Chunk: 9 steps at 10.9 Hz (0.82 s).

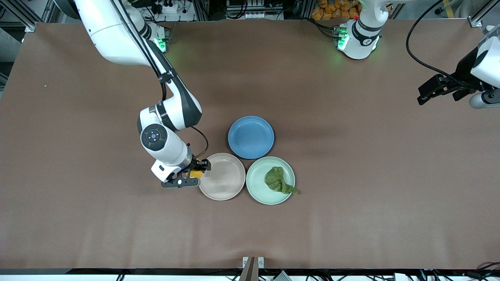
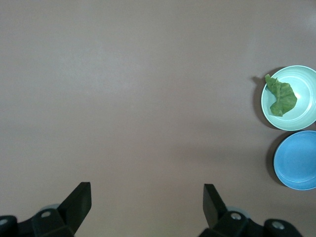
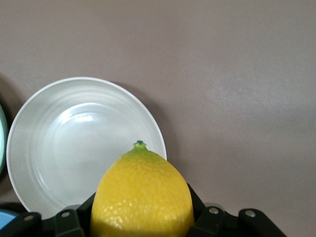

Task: Place lemon and lettuce in plates
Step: 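Carry the lemon with the right gripper over the cream plate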

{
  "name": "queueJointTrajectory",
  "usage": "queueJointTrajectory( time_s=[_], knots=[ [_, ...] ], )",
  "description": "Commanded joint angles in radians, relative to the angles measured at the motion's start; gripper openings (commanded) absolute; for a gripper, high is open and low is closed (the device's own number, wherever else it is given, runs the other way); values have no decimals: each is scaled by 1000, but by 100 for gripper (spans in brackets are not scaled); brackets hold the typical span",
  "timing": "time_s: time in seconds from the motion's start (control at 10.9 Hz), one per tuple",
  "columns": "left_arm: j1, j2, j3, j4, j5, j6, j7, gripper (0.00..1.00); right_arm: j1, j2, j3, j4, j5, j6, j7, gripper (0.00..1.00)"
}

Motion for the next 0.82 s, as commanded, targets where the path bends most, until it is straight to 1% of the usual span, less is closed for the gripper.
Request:
queueJointTrajectory(
  time_s=[0.0,0.09,0.27,0.55,0.64,0.73],
  knots=[
    [7,-6,-1,-1,-20,-5,32,100,4,73,0,99,15,13,0,49],
    [7,-6,-1,-1,-21,-5,32,100,8,88,3,107,15,49,0,50],
    [7,-6,-1,-1,-21,-7,32,100,22,113,13,107,15,117,0,50],
    [7,-8,-1,0,-21,-5,32,100,61,145,13,107,15,151,16,52],
    [7,-6,-1,2,-20,-5,32,100,70,151,13,107,15,151,32,58],
    [7,-8,-1,0,-20,-5,32,100,77,153,12,107,13,151,47,66]
  ],
)
